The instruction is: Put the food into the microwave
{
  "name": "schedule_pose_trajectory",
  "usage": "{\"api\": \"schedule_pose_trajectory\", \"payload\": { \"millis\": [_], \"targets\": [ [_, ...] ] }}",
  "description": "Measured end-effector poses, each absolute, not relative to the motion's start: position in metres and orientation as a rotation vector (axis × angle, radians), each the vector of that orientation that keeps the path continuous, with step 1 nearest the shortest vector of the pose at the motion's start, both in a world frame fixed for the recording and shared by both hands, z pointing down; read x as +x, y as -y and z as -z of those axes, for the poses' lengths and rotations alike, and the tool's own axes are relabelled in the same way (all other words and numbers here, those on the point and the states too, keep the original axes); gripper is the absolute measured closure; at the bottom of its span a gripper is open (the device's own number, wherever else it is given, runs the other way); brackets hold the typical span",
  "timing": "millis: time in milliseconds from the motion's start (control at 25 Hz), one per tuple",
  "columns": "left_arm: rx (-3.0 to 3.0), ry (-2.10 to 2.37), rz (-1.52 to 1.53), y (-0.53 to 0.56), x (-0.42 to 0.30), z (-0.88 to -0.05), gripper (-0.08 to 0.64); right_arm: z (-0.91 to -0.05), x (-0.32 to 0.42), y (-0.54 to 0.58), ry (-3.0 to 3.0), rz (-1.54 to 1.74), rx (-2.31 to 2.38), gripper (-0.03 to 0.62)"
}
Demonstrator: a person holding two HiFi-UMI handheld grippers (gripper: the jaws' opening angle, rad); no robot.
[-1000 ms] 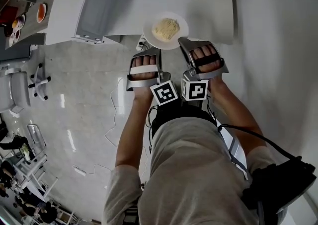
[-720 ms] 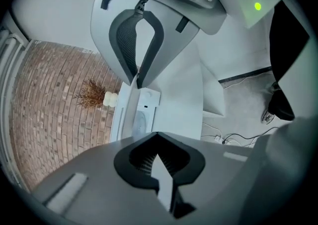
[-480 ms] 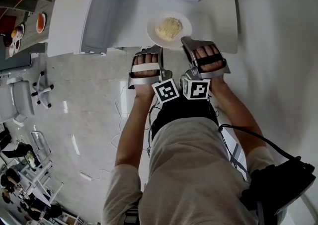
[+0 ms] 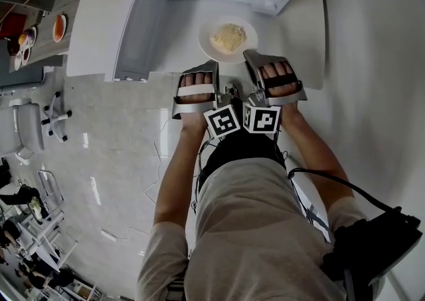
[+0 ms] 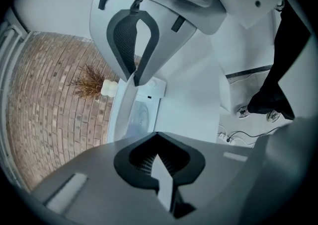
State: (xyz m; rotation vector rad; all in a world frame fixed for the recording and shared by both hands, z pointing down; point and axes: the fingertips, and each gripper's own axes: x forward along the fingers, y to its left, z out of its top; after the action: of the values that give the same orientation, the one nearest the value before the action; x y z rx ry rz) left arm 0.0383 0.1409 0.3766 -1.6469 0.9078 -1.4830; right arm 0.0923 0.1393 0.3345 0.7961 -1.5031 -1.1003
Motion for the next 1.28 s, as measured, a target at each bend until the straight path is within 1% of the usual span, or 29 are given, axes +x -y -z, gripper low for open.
{"api": "schedule_pose_trajectory", "payload": {
  "millis": [120,320,880,1280],
  "targets": [
    [-1.636,-0.906,1.499,-0.137,0.035,-0.379,0.553,-0.338,0.091,-0.133,1.507,1.101,0.785,0.574],
    [-1.647,-0.890,1.524,-0.083,0.031,-0.396,0.554,-0.351,0.084,-0.077,1.520,1.079,0.781,0.574],
    [-1.639,-0.809,1.560,-0.025,0.025,-0.425,0.554,-0.399,0.077,-0.013,1.544,0.993,0.754,0.574],
    [-1.650,-0.809,1.549,0.017,0.009,-0.435,0.554,-0.410,0.078,0.038,1.542,0.940,0.805,0.574]
  ]
}}
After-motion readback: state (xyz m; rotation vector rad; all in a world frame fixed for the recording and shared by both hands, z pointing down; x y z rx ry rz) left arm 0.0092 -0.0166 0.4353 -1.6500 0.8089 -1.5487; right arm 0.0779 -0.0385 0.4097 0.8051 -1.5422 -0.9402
